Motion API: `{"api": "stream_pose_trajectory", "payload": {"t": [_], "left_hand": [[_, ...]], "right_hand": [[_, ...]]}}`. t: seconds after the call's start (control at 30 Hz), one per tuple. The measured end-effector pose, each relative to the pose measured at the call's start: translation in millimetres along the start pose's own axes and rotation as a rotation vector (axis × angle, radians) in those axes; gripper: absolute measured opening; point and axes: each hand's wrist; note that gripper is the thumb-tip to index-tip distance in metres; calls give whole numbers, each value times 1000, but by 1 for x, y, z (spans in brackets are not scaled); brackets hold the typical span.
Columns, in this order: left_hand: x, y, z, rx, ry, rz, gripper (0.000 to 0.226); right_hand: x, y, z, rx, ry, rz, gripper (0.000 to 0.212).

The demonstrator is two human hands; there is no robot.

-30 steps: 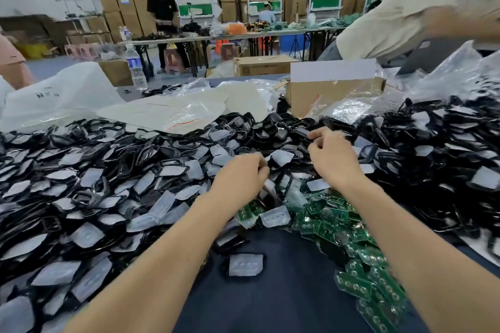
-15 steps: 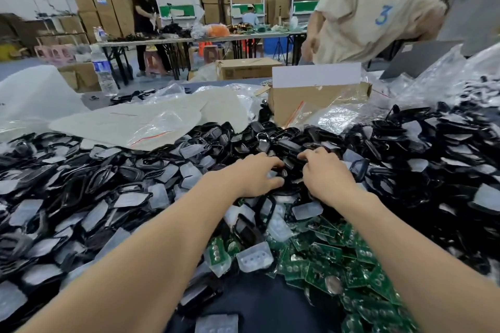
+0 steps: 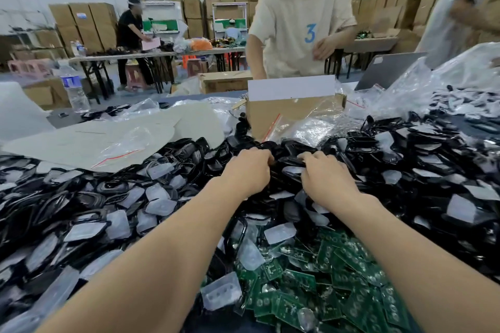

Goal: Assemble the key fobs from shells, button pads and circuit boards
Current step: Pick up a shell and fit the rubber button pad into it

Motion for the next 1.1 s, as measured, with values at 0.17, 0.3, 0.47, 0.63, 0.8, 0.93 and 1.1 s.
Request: {"api": "stream_pose_trajectory", "payload": {"t": [0.17,0.3,0.47,0.63,0.8,0.93,1.1], "left_hand": [[-2,34,6,47,193,119,64],[-4,55,9,-15,440,187,67],[6,55,15,-98,590,16,38],[21,30,28,-8,227,-4,25],[32,-10,32,52,84,128,26],[34,-41,31,94,83,159,33],[51,-84,16,-42,-437,-66,11]], "right_hand": [[7,20,2,81,19,9,43],[16,31,-3,103,45,-31,40],[20,31,-7,118,66,-64,36],[26,19,6,169,277,-31,40],[33,-3,33,251,525,-6,45],[32,-18,51,275,597,35,45],[40,-38,67,375,780,30,31]]}}
Point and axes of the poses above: each hand's wrist, its own y-axis towards the middle knuckle, its own x-axis out of the back of the hand, z = x × y, and after that the axes turned 12 degrees about z, right-handed
